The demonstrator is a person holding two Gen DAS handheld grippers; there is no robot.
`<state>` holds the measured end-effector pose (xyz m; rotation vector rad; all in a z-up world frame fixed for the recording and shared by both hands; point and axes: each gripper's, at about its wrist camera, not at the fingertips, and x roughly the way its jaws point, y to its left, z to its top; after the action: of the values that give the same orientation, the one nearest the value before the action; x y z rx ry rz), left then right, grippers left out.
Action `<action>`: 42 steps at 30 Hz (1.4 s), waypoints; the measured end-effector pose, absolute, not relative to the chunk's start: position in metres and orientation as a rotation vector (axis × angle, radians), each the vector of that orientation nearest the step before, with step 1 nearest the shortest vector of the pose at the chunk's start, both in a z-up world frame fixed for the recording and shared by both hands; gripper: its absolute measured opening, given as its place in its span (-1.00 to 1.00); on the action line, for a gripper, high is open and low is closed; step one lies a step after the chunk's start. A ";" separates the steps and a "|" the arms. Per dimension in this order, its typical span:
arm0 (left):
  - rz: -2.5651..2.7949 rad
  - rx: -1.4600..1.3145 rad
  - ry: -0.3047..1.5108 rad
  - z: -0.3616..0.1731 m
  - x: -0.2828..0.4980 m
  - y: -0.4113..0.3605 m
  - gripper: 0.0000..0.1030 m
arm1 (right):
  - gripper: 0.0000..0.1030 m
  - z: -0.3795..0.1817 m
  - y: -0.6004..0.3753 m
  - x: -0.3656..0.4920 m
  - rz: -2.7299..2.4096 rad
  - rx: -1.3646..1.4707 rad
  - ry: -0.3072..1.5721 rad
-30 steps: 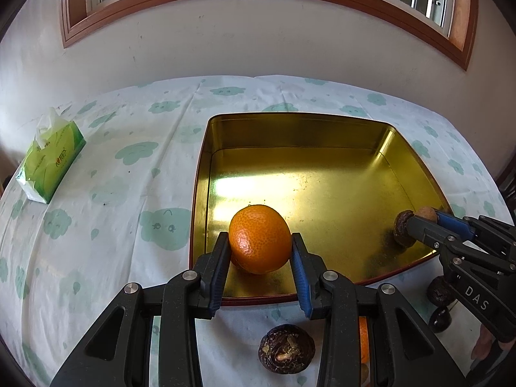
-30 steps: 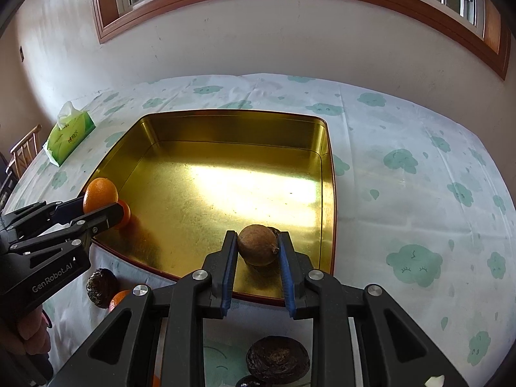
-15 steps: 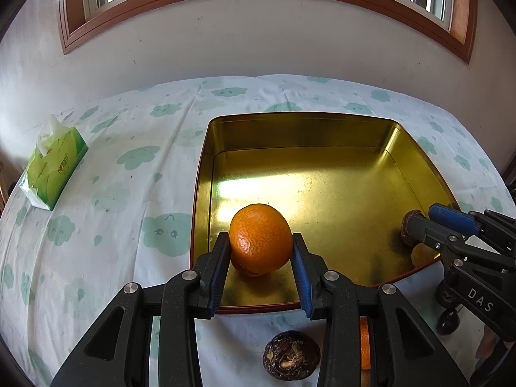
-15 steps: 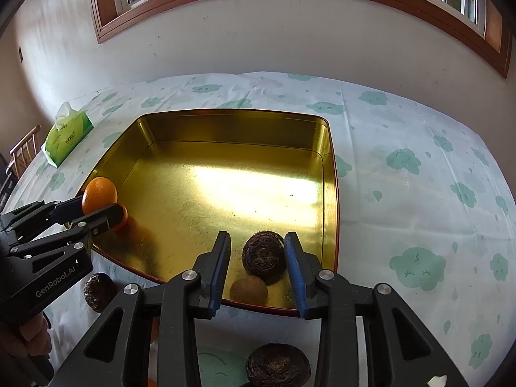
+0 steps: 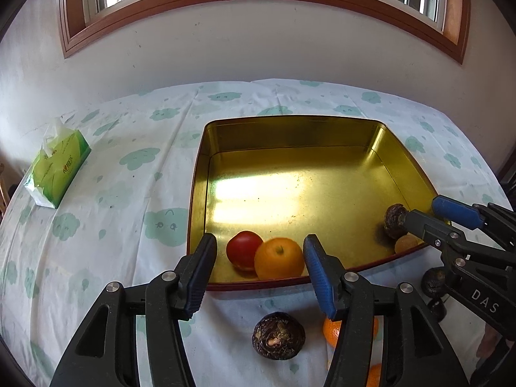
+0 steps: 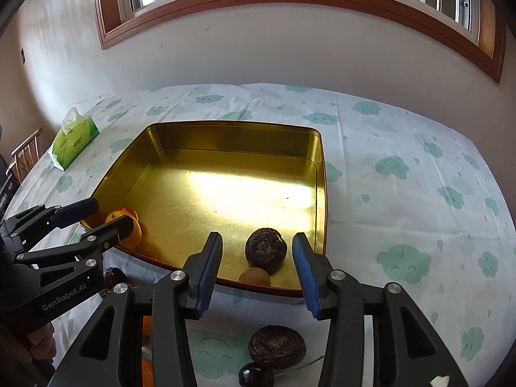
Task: Organize fruits
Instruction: 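Open the right tool to drop the kiwi while the left tool releases the mandarin into the tin, then withdraw both tools from the tin and move toward the remaining fruits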
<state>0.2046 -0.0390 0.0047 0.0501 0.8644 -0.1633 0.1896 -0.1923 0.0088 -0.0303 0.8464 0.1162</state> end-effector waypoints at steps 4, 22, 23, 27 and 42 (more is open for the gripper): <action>-0.163 0.048 0.846 0.013 0.191 -0.036 0.11 | -0.17 0.018 -0.193 0.176 0.111 -0.030 0.829; -0.108 0.046 0.892 -0.014 0.098 0.004 0.11 | -0.14 0.006 -0.204 0.083 0.077 -0.020 0.843; -0.104 0.044 0.901 -0.018 0.093 0.007 0.11 | -0.14 0.003 -0.205 0.078 0.076 -0.018 0.848; -0.092 0.030 0.929 -0.032 0.074 0.018 0.11 | -0.14 -0.011 -0.209 0.059 0.066 -0.019 0.872; -0.094 0.018 0.927 -0.039 0.059 0.017 0.11 | -0.14 -0.035 -0.217 0.046 0.064 0.011 0.919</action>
<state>0.0591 0.0165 -0.0388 0.0181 0.9272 -0.0938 0.0462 -0.2169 -0.0346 0.0110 0.9187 0.0640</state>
